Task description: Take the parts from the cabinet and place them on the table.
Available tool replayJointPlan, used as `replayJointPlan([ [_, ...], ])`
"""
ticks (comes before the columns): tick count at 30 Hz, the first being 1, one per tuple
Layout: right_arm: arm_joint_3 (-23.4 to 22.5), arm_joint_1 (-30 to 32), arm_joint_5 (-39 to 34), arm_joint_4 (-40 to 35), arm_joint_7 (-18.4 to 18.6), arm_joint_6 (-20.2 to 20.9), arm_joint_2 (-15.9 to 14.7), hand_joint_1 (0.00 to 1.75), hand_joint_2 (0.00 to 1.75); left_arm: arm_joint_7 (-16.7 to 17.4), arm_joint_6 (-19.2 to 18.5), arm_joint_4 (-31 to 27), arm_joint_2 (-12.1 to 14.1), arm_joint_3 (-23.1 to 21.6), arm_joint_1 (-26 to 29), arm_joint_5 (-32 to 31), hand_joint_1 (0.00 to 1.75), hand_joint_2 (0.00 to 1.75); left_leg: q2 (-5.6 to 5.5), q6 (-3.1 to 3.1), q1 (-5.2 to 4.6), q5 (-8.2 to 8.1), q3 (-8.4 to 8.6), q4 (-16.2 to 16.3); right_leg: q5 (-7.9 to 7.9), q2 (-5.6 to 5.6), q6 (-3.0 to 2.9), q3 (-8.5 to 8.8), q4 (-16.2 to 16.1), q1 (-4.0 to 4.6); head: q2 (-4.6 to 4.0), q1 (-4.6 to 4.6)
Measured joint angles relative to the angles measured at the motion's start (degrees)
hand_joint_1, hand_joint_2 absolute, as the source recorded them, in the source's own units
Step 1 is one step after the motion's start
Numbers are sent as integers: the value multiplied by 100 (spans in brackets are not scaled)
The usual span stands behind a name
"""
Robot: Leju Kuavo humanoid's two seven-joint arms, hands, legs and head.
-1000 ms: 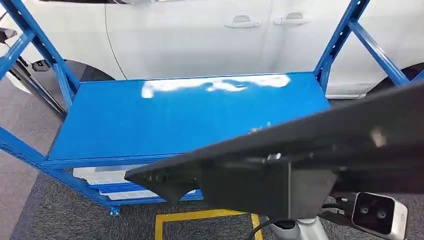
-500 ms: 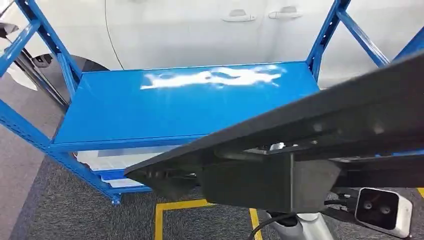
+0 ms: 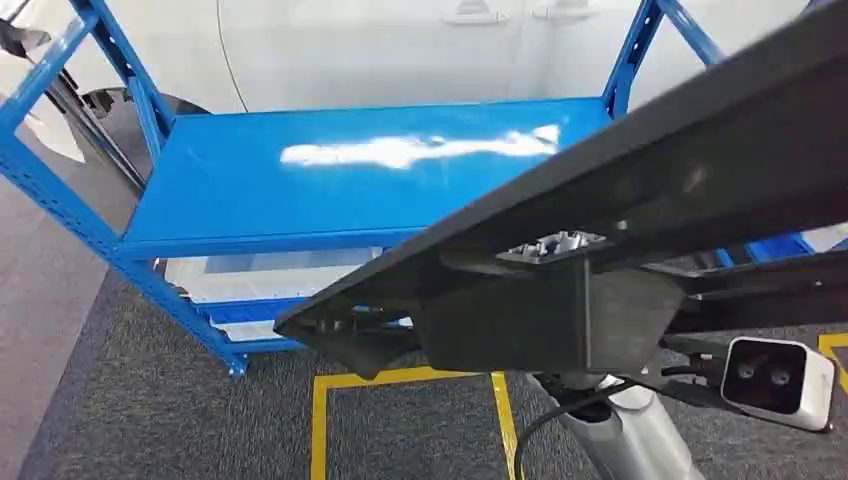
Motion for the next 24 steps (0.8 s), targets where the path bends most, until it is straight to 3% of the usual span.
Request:
replayJointPlan([
  [1, 9, -21, -2, 11, -2, 18, -35, 175, 175, 7, 2, 0, 2, 0, -5, 0, 0, 175, 0, 43, -7, 45, -35, 10, 58, -1, 35, 0, -30, -4, 0, 0],
  [2, 13, -42, -20, 29, 2, 46, -72, 175, 175, 31, 6, 4, -9, 0, -2, 2, 0, 175, 15, 92, 52, 149, -83, -46, 76, 7, 80, -33, -30, 11, 0, 0],
  [3, 13, -60, -59, 42, 0, 116, -107, 175, 175, 37, 15, 4, -11, 2, -13, 13, 0, 175, 45, 139, 47, 222, -165, -42, -177, 31, 99, -106, 94, -16, 0, 0],
  [5, 17, -101, -114, 70, 0, 331, -166, 175, 175, 57, 52, 4, -13, 4, -11, 46, 0, 175, 58, 185, 44, 375, -334, -34, -963, 31, 140, -342, 860, -30, 0, 0],
  [6, 17, -112, -116, 92, 0, 416, -171, 175, 175, 59, 63, 4, -22, 9, -10, 57, 0, 175, 61, 190, 39, 448, -436, -31, -1223, 31, 163, -449, 1323, -33, 0, 0],
  [7, 17, -120, -127, 118, 0, 483, -171, 175, 175, 63, 76, 4, -37, 15, -9, 72, 0, 175, 61, 183, 37, 525, -545, -20, -1325, 31, 177, -504, 1719, -34, 0, 0],
  [8, 17, -129, -140, 147, 0, 523, -171, 175, 175, 68, 87, 4, -48, 17, -8, 90, 0, 175, 61, 173, 36, 599, -654, -6, -1219, 31, 182, -449, 1889, -38, 0, 0],
  [9, 17, -145, -153, 171, 0, 547, -171, 175, 175, 74, 96, 4, -57, 18, -9, 96, 0, 175, 61, 164, 36, 660, -747, 9, -1024, 31, 177, -283, 1798, -42, 0, 0],
  [10, 22, -170, -162, 190, 0, 551, -171, 175, 175, 81, 113, 4, -74, 20, -9, 98, 0, 175, 61, 151, 35, 716, -845, 28, -817, 31, 157, 12, 1474, -42, 0, 0],
  [11, 30, -194, -168, 197, 0, 551, -169, 175, 175, 81, 124, 4, -98, 20, -10, 103, 0, 175, 58, 136, 35, 766, -921, 50, -716, 32, 128, 383, 999, -42, 0, 0],
  [12, 37, -223, -175, 195, 0, 551, -168, 175, 175, 81, 127, 2, -113, 20, -13, 105, 0, 175, 53, 118, 34, 814, -965, 79, -799, 35, 85, 795, 470, -34, 0, 0],
  [13, 46, -247, -192, 195, 2, 562, -168, 175, 175, 68, 127, 2, -138, 20, -10, 109, 0, 175, 41, 84, 8, 853, -1013, 103, -1049, 33, 56, 1104, -55, 10, 0, 0],
  [16, 48, -248, -289, 208, -7, 616, -173, 175, 175, 46, 129, 2, -170, 31, 3, 142, 0, 175, 45, -21, 40, 1026, -1022, 34, -961, 44, -33, 1025, -86, 48, 0, 0],
  [17, 48, -245, -293, 217, -4, 616, -173, 175, 175, 44, 131, 4, -177, 35, 35, 144, 0, 175, 30, -66, 6, 1086, -1039, 11, -875, 36, -85, 974, -145, 1, 0, 0],
  [18, 50, -253, -293, 232, -2, 616, -173, 175, 175, 39, 133, 7, -190, 39, 42, 142, 0, 175, 15, -77, 39, 905, -1121, 97, -779, -1, -126, 926, -171, -15, 0, -2],
  [19, 52, -253, -299, 236, -2, 616, -171, 175, 175, 39, 133, 7, -199, 44, 34, 142, 0, 175, 13, -90, 41, 549, -1221, 339, -704, 4, -179, 834, -183, -20, 0, 0],
  [21, 57, -248, -302, 243, -2, 617, -171, 175, 175, 37, 133, 7, -199, 55, 34, 144, 0, 175, 16, -147, 56, -160, -1427, 1214, -554, 3, -195, 647, -180, -11, 0, 0],
  [22, 61, -245, -302, 245, -2, 616, -171, 175, 175, 37, 133, 7, -199, 57, 42, 144, 0, 175, 16, -171, 56, -338, -1495, 1637, -482, 3, -190, 546, -170, -9, 0, 0],
  [23, 63, -241, -302, 254, -2, 616, -171, 175, 175, 39, 133, 7, -201, 57, 43, 144, 0, 175, 16, -183, 59, -298, -1481, 1874, -411, 1, -178, 444, -155, -9, 0, 0],
  [24, 63, -241, -302, 265, -2, 616, -171, 175, 175, 39, 135, 7, -201, 57, 41, 142, 0, 175, 17, -194, 67, -113, -1358, 1855, -349, 1, -163, 349, -135, -11, 0, 0],
])
